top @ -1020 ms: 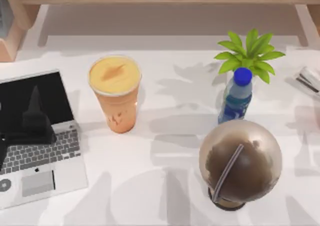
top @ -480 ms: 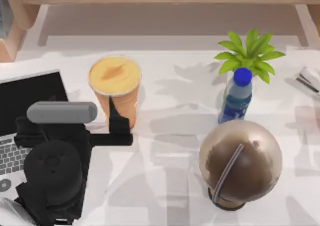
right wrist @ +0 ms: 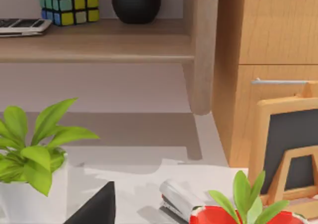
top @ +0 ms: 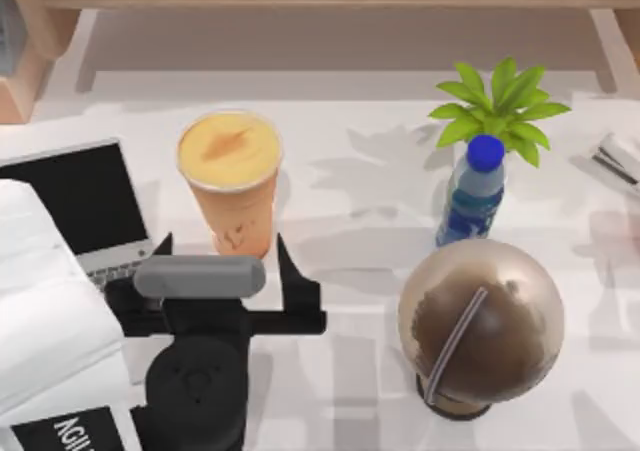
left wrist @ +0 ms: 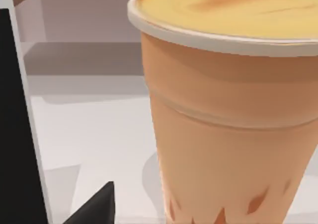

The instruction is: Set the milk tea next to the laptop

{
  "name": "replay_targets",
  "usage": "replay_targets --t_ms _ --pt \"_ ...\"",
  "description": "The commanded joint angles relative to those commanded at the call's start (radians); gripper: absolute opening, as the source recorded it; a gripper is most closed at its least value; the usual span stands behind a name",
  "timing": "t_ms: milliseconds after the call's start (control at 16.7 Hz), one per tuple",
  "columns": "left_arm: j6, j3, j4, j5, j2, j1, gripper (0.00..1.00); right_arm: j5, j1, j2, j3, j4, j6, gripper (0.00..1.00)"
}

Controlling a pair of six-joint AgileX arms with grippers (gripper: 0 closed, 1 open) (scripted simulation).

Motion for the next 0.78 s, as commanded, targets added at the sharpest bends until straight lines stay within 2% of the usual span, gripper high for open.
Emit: replay_targets --t_ms 420,780 --pt "0.004 0.013 -0.005 0.017 0.011 0.018 1.0 0.0 0.0 0.0 0.0 0.0 0.0 1.0" --pt "0.033 0.173 -0.049 0.174 0.097 0.174 1.0 0.0 0.0 0.0 0.0 0.0 0.0 1.0"
